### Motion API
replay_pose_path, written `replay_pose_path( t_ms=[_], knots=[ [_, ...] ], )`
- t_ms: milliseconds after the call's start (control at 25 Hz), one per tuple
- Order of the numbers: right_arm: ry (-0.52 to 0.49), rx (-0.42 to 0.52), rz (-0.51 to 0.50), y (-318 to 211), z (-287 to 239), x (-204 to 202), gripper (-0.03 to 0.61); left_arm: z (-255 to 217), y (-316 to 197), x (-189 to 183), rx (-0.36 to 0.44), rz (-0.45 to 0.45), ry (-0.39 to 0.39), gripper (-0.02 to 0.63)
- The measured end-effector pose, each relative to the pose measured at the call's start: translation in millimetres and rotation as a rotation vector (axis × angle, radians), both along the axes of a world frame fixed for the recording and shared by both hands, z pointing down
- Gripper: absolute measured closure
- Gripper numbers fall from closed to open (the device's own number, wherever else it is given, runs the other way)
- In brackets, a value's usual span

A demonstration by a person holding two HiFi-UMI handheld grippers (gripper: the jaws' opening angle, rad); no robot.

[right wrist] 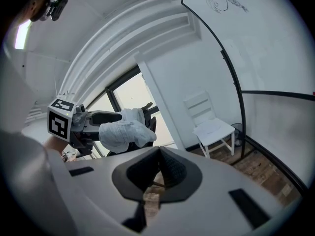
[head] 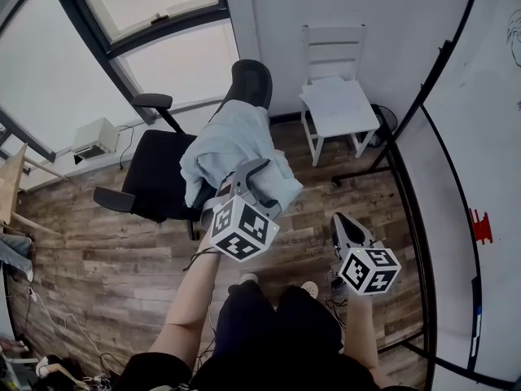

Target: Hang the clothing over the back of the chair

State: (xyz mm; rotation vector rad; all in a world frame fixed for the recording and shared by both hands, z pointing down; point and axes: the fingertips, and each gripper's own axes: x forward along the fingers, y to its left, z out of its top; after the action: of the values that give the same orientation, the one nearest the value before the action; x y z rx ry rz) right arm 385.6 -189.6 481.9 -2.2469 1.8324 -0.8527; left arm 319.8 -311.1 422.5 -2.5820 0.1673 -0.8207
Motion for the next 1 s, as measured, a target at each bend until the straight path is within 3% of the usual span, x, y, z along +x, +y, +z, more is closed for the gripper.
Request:
replay_pose_path(
  t_ms=[200,320,600,720,880,1000],
  knots=[
    [-0.009,0.008,0.003,2,-1,1,0.577,-14,-7,2,0.062,-0.022,-0.006,0.316],
    [-0.014,0.017,0.0,4,0,3,0.577,-16,-15,-5,0.128,-0.038,-0.061,0.311],
    [-0.02,0.033,-0.035,7,1,7,0.577,-29,-8,2,0.19,0.216,-0.344,0.311],
    [-0.022,0.039,-0.048,10,2,7,0.577,-32,-5,7,0.237,0.269,-0.428,0.311],
    [-0.014,0.05,-0.065,18,1,10,0.577,-16,12,6,0.201,0.332,-0.528,0.311],
    [-0.004,0.052,-0.068,29,1,16,0.577,-4,19,4,0.197,0.32,-0.548,0.311]
  ],
)
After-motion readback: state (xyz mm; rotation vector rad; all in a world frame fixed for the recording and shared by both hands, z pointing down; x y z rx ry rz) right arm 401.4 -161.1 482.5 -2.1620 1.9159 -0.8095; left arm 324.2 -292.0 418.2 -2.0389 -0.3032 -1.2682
